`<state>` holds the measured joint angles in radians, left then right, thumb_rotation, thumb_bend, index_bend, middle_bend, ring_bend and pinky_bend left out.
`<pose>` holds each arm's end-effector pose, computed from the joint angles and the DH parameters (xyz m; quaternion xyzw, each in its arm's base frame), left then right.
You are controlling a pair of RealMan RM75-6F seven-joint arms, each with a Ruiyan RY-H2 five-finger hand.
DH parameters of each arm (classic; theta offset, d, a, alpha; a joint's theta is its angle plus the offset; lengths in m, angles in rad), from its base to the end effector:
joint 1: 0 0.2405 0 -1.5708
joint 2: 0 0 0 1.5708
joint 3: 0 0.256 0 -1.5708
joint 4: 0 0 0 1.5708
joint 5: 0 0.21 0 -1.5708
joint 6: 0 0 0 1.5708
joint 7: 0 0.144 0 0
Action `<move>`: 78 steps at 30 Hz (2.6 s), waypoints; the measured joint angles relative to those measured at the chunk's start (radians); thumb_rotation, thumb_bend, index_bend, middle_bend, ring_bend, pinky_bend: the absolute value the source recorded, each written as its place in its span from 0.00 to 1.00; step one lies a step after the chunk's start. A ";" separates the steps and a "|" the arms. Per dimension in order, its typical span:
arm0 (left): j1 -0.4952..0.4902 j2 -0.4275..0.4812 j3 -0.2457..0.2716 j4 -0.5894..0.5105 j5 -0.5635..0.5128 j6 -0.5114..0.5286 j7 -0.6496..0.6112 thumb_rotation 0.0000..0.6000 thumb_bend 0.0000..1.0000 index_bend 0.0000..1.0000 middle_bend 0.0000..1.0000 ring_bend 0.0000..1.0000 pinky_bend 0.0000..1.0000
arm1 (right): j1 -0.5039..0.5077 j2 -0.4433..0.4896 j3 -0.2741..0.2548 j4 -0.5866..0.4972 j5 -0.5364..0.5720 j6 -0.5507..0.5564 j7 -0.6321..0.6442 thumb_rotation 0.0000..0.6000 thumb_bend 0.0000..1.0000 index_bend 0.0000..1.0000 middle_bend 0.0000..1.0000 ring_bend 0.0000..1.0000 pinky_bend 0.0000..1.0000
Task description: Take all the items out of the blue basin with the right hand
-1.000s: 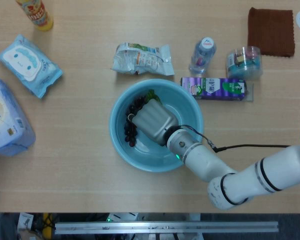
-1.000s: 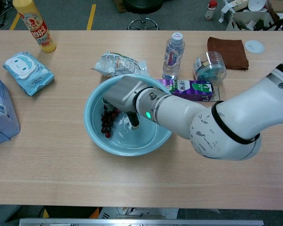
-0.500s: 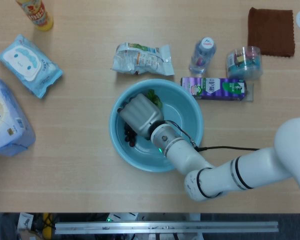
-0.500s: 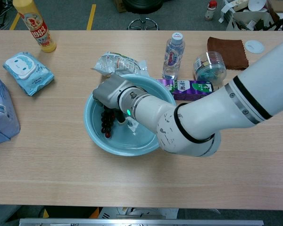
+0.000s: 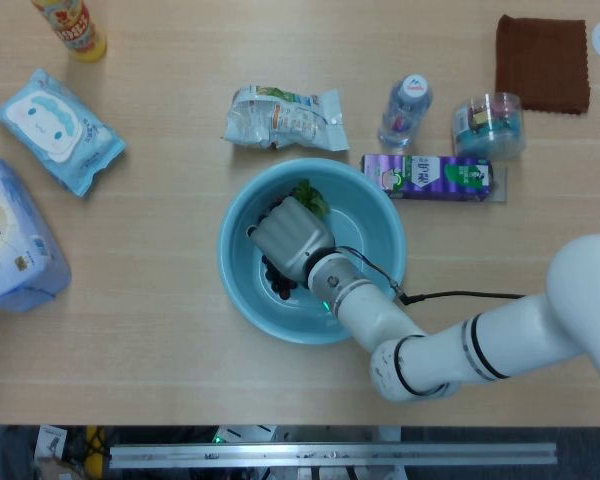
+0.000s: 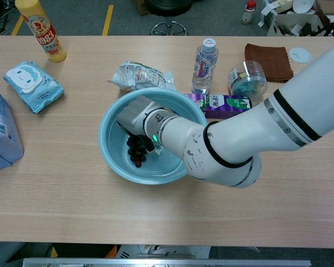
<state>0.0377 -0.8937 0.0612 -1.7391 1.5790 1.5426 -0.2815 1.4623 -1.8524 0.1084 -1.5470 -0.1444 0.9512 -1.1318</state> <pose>-0.3127 0.1191 0.2068 -0.5552 -0.4795 -0.4002 0.5493 0.0172 -0.2878 -0.1407 0.9080 -0.2264 0.1398 0.3235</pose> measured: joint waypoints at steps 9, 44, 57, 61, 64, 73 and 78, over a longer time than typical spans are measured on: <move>-0.005 -0.001 -0.001 -0.007 0.009 -0.004 0.008 1.00 0.05 0.10 0.16 0.12 0.17 | -0.029 0.102 -0.040 -0.137 -0.068 0.035 0.019 1.00 0.03 0.29 0.34 0.32 0.57; -0.002 0.012 0.006 -0.011 0.008 -0.011 -0.016 1.00 0.05 0.10 0.16 0.12 0.17 | -0.081 -0.112 -0.080 0.117 -0.248 0.088 -0.065 1.00 0.14 0.33 0.36 0.36 0.60; -0.003 0.015 0.008 -0.012 0.009 -0.015 -0.020 1.00 0.05 0.10 0.16 0.12 0.17 | -0.115 -0.133 -0.075 0.144 -0.257 0.096 -0.114 1.00 0.20 0.35 0.37 0.38 0.63; -0.003 0.017 0.009 -0.013 0.009 -0.015 -0.021 1.00 0.05 0.10 0.16 0.12 0.17 | -0.124 -0.137 -0.070 0.147 -0.262 0.095 -0.124 1.00 0.25 0.38 0.39 0.40 0.64; -0.003 0.017 0.009 -0.013 0.010 -0.015 -0.021 1.00 0.05 0.10 0.16 0.12 0.17 | -0.130 -0.141 -0.068 0.151 -0.266 0.094 -0.131 1.00 0.28 0.41 0.40 0.43 0.65; -0.003 0.017 0.010 -0.011 0.010 -0.017 -0.026 1.00 0.05 0.10 0.16 0.12 0.17 | -0.150 -0.154 -0.062 0.165 -0.282 0.098 -0.151 1.00 0.36 0.53 0.46 0.49 0.73; -0.003 0.017 0.009 -0.010 0.009 -0.016 -0.027 1.00 0.05 0.10 0.16 0.12 0.17 | -0.161 -0.152 -0.056 0.160 -0.297 0.097 -0.148 1.00 0.43 0.58 0.49 0.54 0.78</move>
<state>0.0345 -0.8770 0.0704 -1.7488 1.5879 1.5262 -0.3086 1.3012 -2.0043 0.0528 -1.3866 -0.4415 1.0485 -1.2800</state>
